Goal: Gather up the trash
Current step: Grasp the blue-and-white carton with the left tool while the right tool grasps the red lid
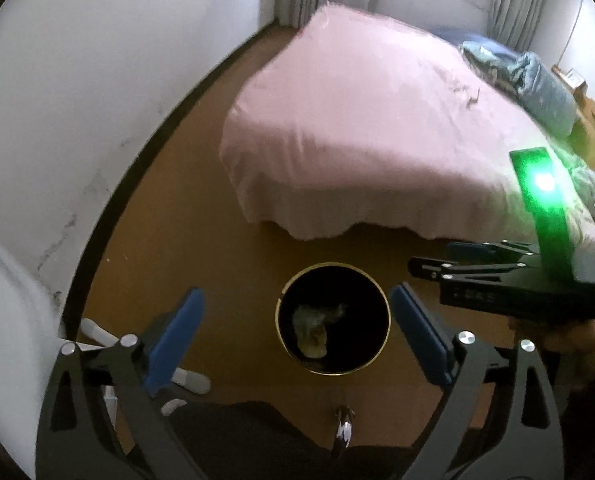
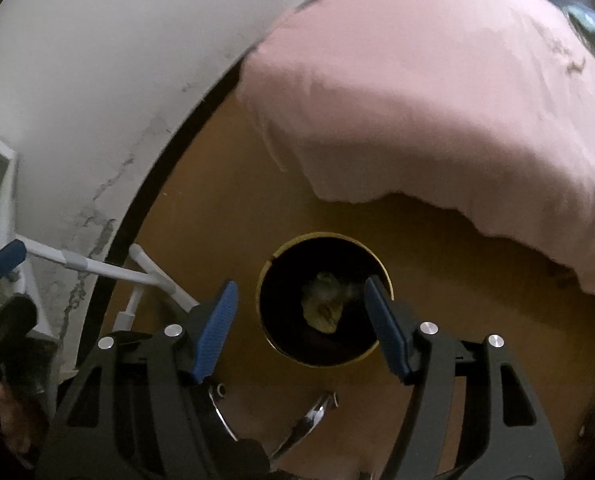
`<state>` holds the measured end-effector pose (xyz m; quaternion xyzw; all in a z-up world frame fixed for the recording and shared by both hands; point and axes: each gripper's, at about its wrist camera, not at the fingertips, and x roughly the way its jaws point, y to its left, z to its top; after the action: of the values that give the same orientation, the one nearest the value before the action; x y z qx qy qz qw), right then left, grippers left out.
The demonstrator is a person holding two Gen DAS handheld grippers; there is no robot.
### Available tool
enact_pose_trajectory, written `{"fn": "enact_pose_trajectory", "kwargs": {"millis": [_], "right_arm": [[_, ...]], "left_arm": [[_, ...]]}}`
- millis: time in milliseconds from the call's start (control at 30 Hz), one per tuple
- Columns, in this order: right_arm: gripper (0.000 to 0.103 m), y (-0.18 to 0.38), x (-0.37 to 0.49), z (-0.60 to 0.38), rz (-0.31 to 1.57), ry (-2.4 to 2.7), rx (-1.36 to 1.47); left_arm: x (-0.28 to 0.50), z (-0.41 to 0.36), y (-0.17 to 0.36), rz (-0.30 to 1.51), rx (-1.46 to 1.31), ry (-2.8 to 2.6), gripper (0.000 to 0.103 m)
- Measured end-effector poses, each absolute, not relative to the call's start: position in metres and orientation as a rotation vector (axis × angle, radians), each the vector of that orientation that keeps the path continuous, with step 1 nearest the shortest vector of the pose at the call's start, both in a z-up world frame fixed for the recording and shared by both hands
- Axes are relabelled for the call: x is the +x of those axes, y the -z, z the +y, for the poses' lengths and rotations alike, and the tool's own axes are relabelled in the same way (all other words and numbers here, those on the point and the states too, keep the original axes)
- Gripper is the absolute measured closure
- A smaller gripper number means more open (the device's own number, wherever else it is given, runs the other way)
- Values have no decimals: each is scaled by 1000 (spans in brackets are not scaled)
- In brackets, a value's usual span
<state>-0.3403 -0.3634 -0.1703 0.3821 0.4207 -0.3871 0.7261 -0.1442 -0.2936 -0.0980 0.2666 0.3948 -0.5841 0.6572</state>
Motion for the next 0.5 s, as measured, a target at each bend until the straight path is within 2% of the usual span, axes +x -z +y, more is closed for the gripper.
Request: {"fn": "enact_pose_trajectory", "kwargs": {"millis": [67, 267, 500], "right_arm": [[33, 140, -321, -353, 898, 829, 759], [32, 58, -229, -298, 810, 652, 527], [31, 15, -92, -174, 785, 192, 371]], "left_arm": [[-127, -267, 69, 870, 536, 1300, 8], [-59, -152, -8, 769, 361, 1121, 7], [9, 27, -42, 720, 287, 740, 7]]}}
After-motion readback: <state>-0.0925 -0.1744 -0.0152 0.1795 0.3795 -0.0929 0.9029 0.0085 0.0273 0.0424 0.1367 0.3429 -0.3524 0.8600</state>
